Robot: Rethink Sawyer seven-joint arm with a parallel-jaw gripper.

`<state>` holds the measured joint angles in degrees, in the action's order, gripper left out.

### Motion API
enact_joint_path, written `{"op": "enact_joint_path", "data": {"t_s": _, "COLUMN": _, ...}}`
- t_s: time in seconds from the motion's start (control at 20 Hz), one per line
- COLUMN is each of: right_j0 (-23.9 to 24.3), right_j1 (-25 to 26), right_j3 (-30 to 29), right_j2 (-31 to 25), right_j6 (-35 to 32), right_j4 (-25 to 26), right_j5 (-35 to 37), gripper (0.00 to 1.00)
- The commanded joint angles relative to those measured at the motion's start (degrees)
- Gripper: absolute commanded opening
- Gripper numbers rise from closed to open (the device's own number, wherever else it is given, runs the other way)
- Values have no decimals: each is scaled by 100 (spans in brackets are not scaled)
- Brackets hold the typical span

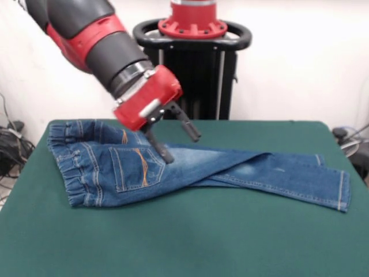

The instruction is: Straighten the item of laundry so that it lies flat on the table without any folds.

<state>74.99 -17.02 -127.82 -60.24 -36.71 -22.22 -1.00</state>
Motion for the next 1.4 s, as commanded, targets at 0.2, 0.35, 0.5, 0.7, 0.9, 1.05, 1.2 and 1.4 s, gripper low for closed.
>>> {"op": "enact_joint_path", "data": {"t_s": 0.2, "right_j0": -1501, "right_j1": -1351, "right_j3": 140, "right_j2": 1843, "right_j6": -1461, "right_j4": 207, "right_j5": -249, "gripper": 100}}
{"op": "enact_joint_path", "data": {"t_s": 0.35, "right_j0": -2406, "right_j1": -1713, "right_j3": 403, "right_j2": 2901, "right_j6": -1324, "right_j4": -84, "right_j5": -107, "gripper": 100}}
{"op": "enact_joint_path", "data": {"t_s": 0.5, "right_j0": -3156, "right_j1": -1914, "right_j3": 624, "right_j2": 3684, "right_j6": -1363, "right_j4": -394, "right_j5": 132, "gripper": 100}}
{"op": "enact_joint_path", "data": {"t_s": 0.7, "right_j0": -3938, "right_j1": -2126, "right_j3": 751, "right_j2": 4364, "right_j6": -1609, "right_j4": -769, "right_j5": 361, "gripper": 100}}
{"op": "enact_joint_path", "data": {"t_s": 0.9, "right_j0": -3001, "right_j1": -1663, "right_j3": 413, "right_j2": 2922, "right_j6": -2360, "right_j4": -183, "right_j5": -648, "gripper": 100}}
{"op": "enact_joint_path", "data": {"t_s": 1.05, "right_j0": -2427, "right_j1": -1245, "right_j3": 288, "right_j2": 2149, "right_j6": -2620, "right_j4": 314, "right_j5": -1123, "gripper": 100}}
{"op": "enact_joint_path", "data": {"t_s": 1.2, "right_j0": -2356, "right_j1": -1059, "right_j3": 274, "right_j2": 2032, "right_j6": -2668, "right_j4": 482, "right_j5": -1231, "gripper": 100}}
{"op": "enact_joint_path", "data": {"t_s": 1.4, "right_j0": -2194, "right_j1": -501, "right_j3": 396, "right_j2": 1700, "right_j6": -2830, "right_j4": 893, "right_j5": -1541, "gripper": 100}}
